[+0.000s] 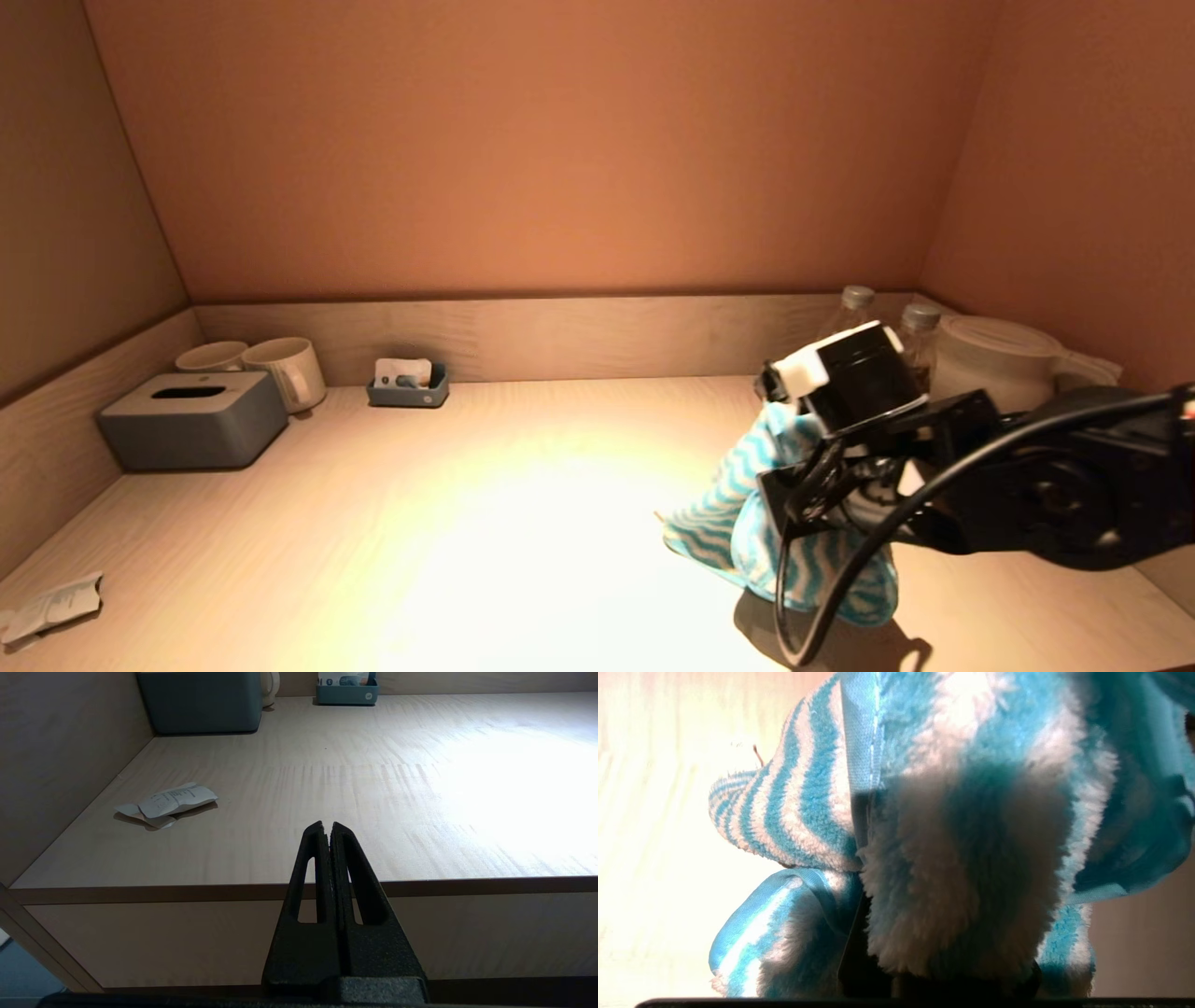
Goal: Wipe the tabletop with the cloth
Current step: Sweep the stains on the table, then place the tablecloth
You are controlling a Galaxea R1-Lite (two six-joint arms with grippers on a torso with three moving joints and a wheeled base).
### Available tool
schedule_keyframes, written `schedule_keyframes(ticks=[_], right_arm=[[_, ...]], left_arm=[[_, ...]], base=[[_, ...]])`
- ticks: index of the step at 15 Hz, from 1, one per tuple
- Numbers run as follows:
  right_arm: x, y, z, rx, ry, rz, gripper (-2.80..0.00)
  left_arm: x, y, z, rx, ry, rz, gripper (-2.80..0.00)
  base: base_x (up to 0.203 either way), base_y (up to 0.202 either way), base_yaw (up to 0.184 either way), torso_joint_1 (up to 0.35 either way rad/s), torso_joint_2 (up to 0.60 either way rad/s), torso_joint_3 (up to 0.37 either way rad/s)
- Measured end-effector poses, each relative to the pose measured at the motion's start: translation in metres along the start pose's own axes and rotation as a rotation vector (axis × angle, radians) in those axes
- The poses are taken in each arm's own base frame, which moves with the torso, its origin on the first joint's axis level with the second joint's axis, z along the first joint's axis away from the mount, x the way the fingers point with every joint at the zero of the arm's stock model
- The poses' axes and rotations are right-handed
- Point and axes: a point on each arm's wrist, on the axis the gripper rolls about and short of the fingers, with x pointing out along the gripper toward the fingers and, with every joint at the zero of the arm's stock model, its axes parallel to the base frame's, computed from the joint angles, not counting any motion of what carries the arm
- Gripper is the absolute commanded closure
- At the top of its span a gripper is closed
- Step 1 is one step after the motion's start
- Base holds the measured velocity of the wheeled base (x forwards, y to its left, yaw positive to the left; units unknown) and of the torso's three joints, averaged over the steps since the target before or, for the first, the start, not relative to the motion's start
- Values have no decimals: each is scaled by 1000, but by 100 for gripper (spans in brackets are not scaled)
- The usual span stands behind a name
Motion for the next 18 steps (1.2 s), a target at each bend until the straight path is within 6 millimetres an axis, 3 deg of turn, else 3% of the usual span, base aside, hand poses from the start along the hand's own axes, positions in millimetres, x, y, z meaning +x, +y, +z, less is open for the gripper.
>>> schedule_keyframes(ticks=[5, 8, 12, 18], right_arm=[[-51, -76, 9, 124, -160, -195, 0], [-68, -108, 5, 168, -195, -310, 0], [-55, -136, -8, 234, -110, -419, 0], [-6, -155, -20, 354, 30, -450, 0]], left_arm=[[0, 0, 0, 0, 0, -1, 0], [0, 0, 0, 0, 0, 0, 0], [0, 0, 0, 0, 0, 0, 0], [0, 0, 0, 0, 0, 0, 0]], base=[[0, 0, 0, 0, 0, 0], [0, 0, 0, 0, 0, 0], [0, 0, 0, 0, 0, 0], [0, 0, 0, 0, 0, 0]])
